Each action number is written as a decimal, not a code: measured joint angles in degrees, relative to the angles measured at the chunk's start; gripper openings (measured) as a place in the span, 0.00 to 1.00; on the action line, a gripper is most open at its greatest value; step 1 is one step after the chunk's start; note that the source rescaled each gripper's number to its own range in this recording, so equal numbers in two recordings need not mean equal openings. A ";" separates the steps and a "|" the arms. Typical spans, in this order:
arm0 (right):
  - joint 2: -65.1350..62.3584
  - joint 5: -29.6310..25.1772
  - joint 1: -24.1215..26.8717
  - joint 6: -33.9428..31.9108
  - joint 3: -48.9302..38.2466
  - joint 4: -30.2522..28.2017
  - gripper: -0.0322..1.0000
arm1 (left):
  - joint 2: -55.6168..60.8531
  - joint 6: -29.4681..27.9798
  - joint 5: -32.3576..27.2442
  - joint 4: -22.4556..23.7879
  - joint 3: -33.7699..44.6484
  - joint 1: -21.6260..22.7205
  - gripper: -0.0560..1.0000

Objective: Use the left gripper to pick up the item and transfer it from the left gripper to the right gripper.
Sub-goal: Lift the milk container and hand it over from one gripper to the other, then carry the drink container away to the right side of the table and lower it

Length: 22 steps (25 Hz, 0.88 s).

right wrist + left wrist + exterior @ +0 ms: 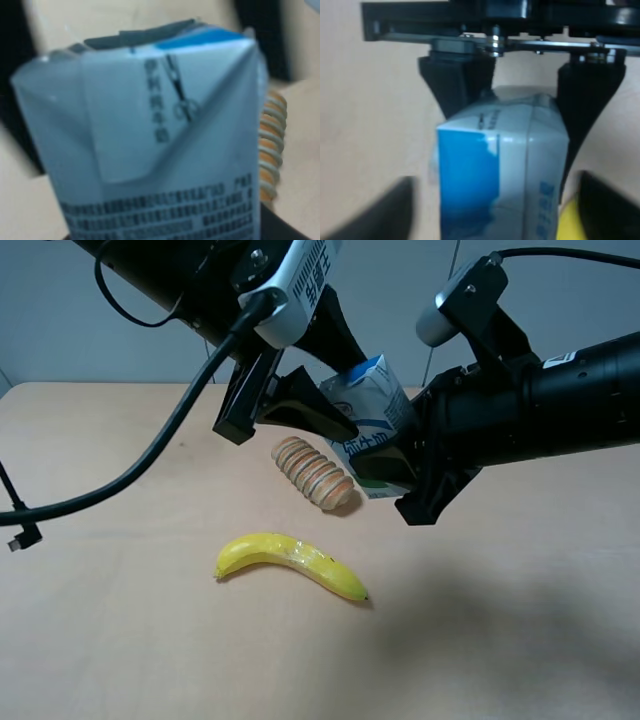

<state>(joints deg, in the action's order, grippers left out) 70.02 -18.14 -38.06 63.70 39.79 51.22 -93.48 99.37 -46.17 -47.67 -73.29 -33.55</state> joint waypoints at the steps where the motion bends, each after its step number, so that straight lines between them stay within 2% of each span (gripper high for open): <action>1: 0.11 0.00 0.00 0.00 0.00 0.00 0.03 | 0.06 0.00 0.13 0.12 0.00 0.00 0.76; 3: 0.18 -0.12 0.00 0.00 0.00 -0.12 0.03 | 0.07 -0.06 0.12 0.12 -0.11 0.00 0.90; 6: 0.18 -0.12 0.00 0.00 0.00 -0.18 0.03 | 0.07 -0.11 0.12 0.19 -0.11 0.00 0.98; 13: 0.18 -0.12 0.00 0.00 0.00 -0.88 0.03 | 0.58 -1.19 1.14 0.37 -0.11 0.00 1.00; 19: 0.18 -0.07 0.00 0.00 0.00 -1.37 0.03 | 5.46 -1.80 2.26 1.08 -0.15 0.69 1.00; 22: 0.18 -0.07 0.00 0.00 0.00 -1.42 0.03 | 8.70 -5.77 2.26 3.16 -0.17 2.25 0.99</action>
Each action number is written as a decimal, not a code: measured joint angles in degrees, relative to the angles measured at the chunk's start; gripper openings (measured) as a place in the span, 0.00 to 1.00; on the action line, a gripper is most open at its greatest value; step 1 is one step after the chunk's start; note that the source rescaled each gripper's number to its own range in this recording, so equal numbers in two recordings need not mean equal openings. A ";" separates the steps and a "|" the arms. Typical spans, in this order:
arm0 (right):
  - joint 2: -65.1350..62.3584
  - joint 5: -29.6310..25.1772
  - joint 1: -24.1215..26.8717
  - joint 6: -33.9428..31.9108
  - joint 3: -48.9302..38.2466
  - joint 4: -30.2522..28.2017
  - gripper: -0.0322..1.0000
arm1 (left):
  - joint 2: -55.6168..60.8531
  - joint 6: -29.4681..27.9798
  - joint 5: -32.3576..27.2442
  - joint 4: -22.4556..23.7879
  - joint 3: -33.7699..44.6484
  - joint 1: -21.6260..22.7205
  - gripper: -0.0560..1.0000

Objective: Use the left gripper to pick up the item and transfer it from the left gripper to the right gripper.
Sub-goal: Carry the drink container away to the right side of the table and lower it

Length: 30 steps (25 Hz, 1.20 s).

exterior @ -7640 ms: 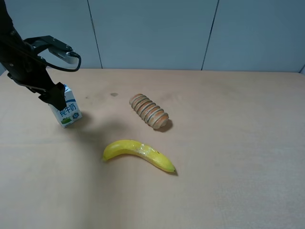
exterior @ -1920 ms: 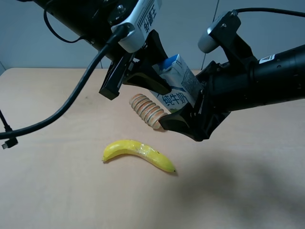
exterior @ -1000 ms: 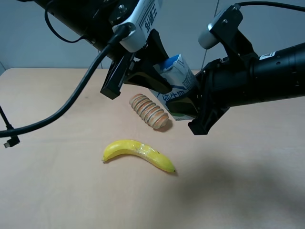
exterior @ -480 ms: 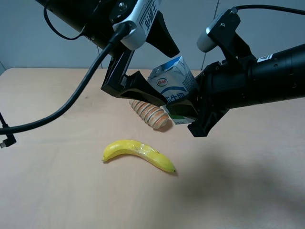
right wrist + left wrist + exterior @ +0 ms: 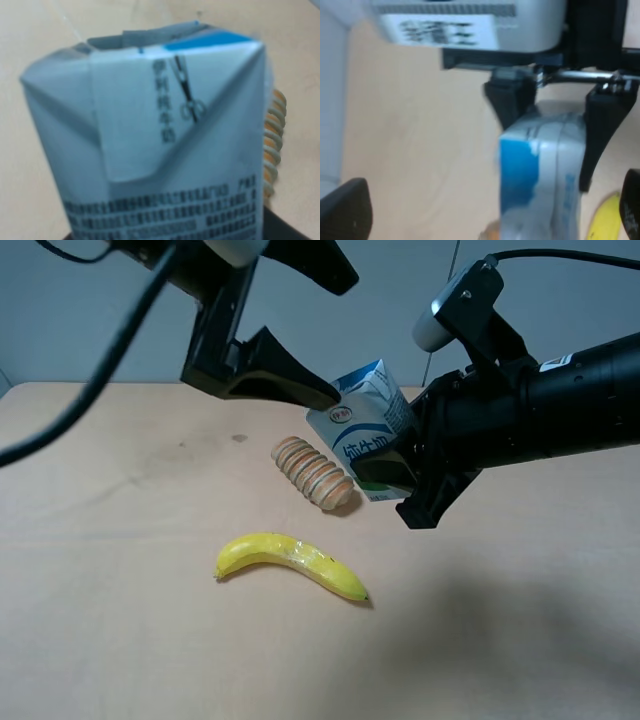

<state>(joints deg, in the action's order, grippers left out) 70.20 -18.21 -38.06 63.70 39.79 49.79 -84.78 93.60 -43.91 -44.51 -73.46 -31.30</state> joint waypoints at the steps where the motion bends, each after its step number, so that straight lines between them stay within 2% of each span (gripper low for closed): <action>1: 0.00 0.00 0.00 0.00 0.00 0.00 0.03 | 1.02 -2.50 0.00 1.14 0.00 0.56 0.99; 3: 0.00 0.00 0.00 0.00 0.00 0.00 0.03 | 3.64 -8.36 -0.12 3.80 0.00 1.82 0.99; 6: 0.00 0.00 0.00 0.00 0.00 0.00 0.03 | 8.04 -19.66 -1.93 10.13 0.00 3.44 0.98; 12: 0.00 0.00 0.00 0.00 0.00 0.00 0.03 | 16.49 -39.43 -13.80 23.29 0.00 4.00 0.98; 16: 0.00 0.00 0.00 -0.17 0.00 0.00 0.03 | 21.19 -50.59 -20.55 27.92 0.08 4.00 0.98; 18: 0.00 0.00 0.00 -0.17 0.00 0.00 0.03 | 23.93 -56.11 -22.11 29.99 1.26 4.00 0.98; 24: 0.00 0.00 0.00 -0.17 0.00 0.00 0.03 | 35.67 -70.29 -22.66 39.82 10.66 4.00 0.98; 30: 0.00 0.00 0.00 -0.72 0.00 0.00 0.03 | 52.67 -81.80 -22.71 43.83 23.30 4.00 0.98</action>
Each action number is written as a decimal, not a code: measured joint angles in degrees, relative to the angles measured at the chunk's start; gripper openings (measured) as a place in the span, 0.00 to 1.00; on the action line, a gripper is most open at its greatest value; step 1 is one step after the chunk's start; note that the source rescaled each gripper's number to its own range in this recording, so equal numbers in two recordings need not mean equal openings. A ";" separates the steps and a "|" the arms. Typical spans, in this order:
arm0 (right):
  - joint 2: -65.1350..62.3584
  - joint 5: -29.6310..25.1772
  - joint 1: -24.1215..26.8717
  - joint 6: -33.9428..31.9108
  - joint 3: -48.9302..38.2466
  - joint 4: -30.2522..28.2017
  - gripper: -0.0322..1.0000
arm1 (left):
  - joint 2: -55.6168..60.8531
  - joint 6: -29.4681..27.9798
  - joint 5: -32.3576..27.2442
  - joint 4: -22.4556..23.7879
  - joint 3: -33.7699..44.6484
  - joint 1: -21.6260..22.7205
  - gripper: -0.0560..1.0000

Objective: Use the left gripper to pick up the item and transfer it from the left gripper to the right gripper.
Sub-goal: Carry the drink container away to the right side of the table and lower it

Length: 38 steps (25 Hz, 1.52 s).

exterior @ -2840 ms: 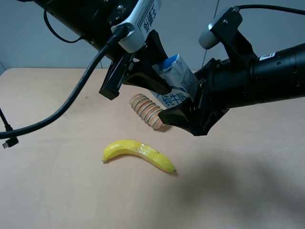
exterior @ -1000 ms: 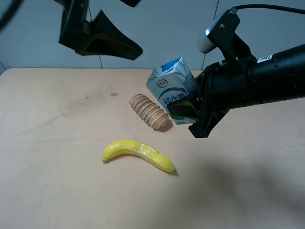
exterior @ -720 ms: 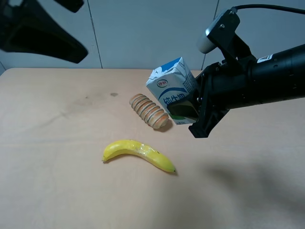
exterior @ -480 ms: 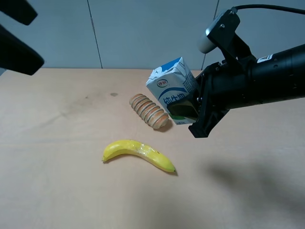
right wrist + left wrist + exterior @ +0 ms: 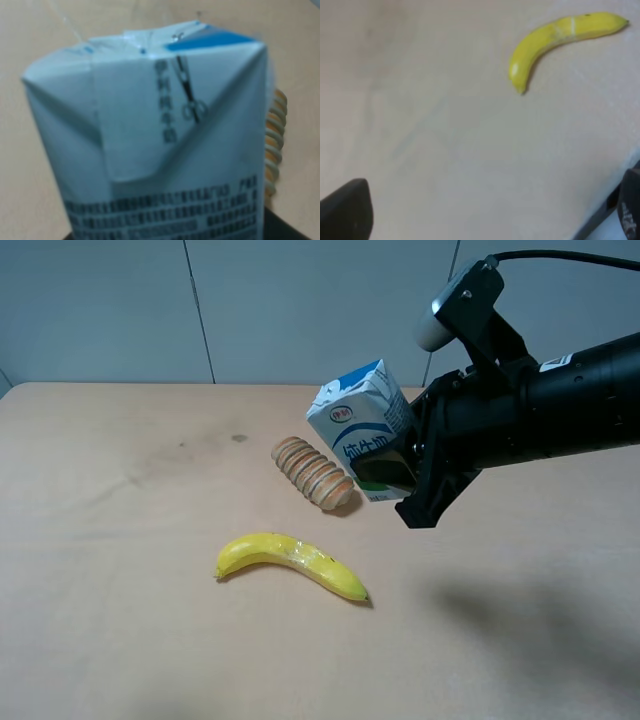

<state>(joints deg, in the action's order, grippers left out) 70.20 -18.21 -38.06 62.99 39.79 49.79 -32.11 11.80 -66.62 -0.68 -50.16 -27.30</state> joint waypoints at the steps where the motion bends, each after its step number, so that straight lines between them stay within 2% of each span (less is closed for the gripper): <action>1: 0.00 0.00 0.00 -0.13 0.00 0.00 0.03 | 3.15 -0.94 0.00 0.12 2.20 0.00 0.98; 7: 0.00 0.00 0.00 -0.32 0.00 0.00 0.03 | 19.89 -5.69 -0.11 0.19 11.84 0.00 0.98; 15: 0.00 0.00 0.00 -0.36 0.00 0.00 0.03 | 31.94 -7.00 0.08 0.19 17.41 0.00 0.98; 19: 0.00 0.00 0.00 -0.36 0.00 0.00 0.03 | 32.38 -8.24 0.84 0.19 19.72 0.00 0.98; 23: 0.00 0.00 0.00 -0.73 0.00 0.00 0.03 | 32.38 -10.44 5.15 0.13 21.34 0.00 0.98; 35: 0.00 0.00 0.00 -1.89 0.00 -0.07 0.03 | 32.38 -11.16 5.70 0.01 21.76 0.08 0.97; 38: 0.00 0.00 0.00 -1.95 0.00 -0.33 0.03 | 32.38 -11.16 5.87 0.01 21.76 2.21 0.97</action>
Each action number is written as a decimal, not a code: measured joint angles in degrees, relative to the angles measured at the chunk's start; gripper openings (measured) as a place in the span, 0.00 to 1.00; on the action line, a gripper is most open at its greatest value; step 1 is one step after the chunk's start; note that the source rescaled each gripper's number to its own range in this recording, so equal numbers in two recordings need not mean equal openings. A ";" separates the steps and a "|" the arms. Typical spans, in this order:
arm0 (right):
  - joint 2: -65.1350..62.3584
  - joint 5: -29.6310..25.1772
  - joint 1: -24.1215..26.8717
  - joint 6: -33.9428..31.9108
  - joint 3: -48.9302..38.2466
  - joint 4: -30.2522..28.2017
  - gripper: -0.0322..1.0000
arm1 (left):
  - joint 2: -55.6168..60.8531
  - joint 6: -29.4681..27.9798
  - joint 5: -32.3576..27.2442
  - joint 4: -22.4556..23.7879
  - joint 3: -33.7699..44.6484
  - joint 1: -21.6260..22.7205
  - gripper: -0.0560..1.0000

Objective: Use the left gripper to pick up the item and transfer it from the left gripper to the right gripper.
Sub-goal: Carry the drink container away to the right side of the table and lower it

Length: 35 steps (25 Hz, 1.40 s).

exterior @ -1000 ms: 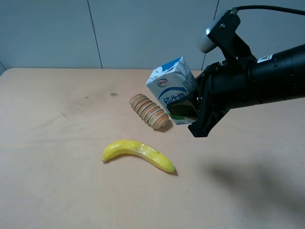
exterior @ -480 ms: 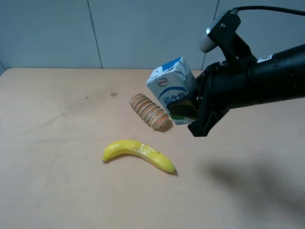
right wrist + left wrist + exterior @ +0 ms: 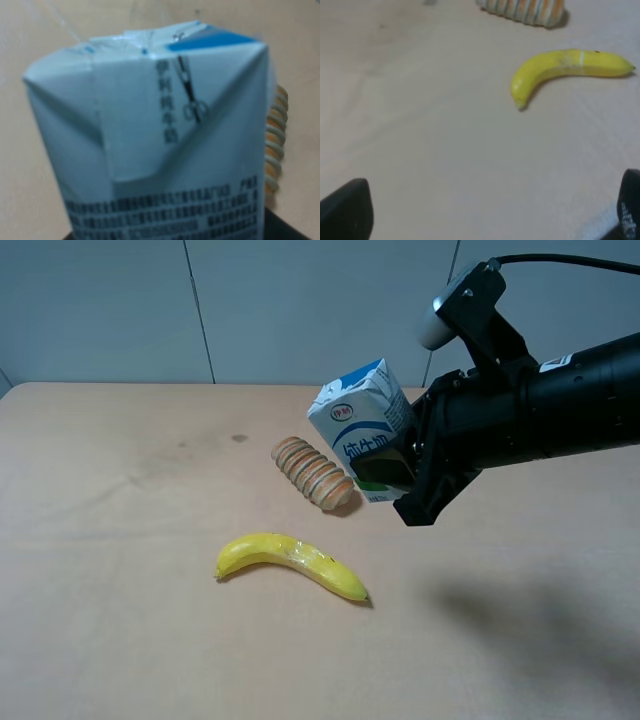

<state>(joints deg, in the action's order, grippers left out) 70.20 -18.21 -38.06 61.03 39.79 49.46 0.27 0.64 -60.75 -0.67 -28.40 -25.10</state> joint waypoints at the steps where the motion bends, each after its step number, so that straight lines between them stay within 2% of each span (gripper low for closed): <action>1: 0.00 0.00 0.00 -0.11 0.00 -0.05 0.03 | 0.00 0.00 0.11 0.00 0.00 1.59 0.97; 8: 0.00 0.23 0.00 -2.80 0.00 -0.11 0.03 | 0.00 0.00 0.16 -0.04 0.00 19.62 0.97; 12: 0.00 1.03 0.00 -3.41 0.00 -0.30 0.03 | 0.00 0.00 0.16 -0.04 0.00 28.04 0.97; 15: 0.00 1.86 0.00 -5.87 0.00 -0.48 0.03 | 0.00 0.00 0.16 -0.04 0.00 32.09 0.97; 20: 0.00 1.77 1.11 -14.67 0.00 -4.57 0.03 | 0.00 0.00 0.16 -0.04 0.00 33.40 0.97; 25: 0.00 0.81 7.46 -26.65 0.00 -13.22 0.03 | 0.00 0.00 0.16 -0.04 0.00 33.40 0.97; 30: 0.32 -4.52 16.07 -35.92 0.12 -22.53 0.03 | 0.00 0.00 0.16 -0.04 0.00 33.40 0.97; 35: 5.59 -13.96 23.57 -41.56 5.27 -28.99 0.03 | 0.00 0.00 0.16 -0.04 0.00 33.40 0.97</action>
<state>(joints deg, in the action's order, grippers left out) 75.80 -32.17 -14.49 19.47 45.06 20.46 0.27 0.64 -60.58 -0.71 -28.40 8.30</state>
